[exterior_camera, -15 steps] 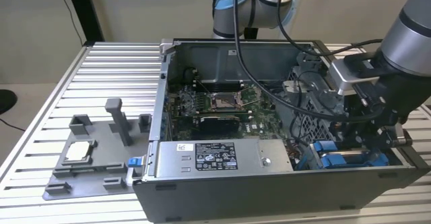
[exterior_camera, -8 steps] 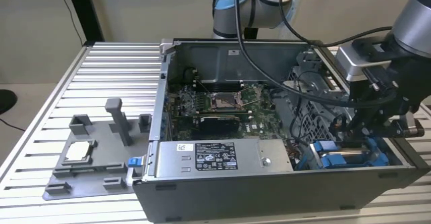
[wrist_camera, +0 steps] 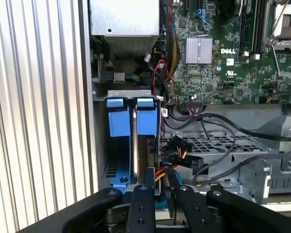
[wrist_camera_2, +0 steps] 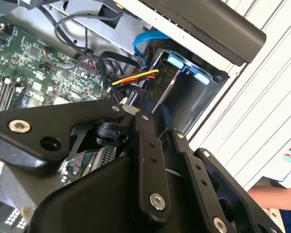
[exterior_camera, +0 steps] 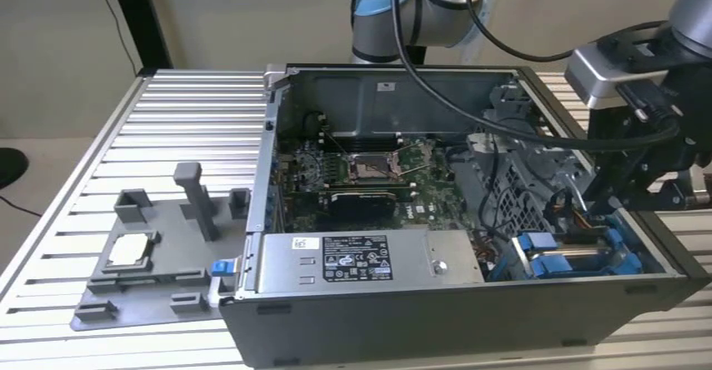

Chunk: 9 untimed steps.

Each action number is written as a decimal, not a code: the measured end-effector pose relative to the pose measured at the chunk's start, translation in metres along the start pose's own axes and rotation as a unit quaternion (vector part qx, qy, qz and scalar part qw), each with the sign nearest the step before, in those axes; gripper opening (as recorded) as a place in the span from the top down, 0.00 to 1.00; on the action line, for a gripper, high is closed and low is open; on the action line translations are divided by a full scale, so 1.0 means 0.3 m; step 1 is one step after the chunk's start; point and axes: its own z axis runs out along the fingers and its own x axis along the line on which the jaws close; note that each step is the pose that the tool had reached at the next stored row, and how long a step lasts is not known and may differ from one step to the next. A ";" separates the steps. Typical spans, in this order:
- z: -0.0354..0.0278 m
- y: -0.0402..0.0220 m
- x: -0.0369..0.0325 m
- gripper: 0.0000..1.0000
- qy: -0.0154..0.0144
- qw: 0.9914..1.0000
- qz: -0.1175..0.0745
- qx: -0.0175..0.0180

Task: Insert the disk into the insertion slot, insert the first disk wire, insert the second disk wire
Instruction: 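Insert the second disk wire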

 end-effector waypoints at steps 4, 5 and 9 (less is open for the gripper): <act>-0.001 0.000 0.000 0.00 0.000 1.000 0.000 -0.001; 0.000 0.000 0.000 0.00 0.000 1.000 0.000 -0.001; 0.000 0.000 0.000 0.00 0.000 1.000 0.000 -0.001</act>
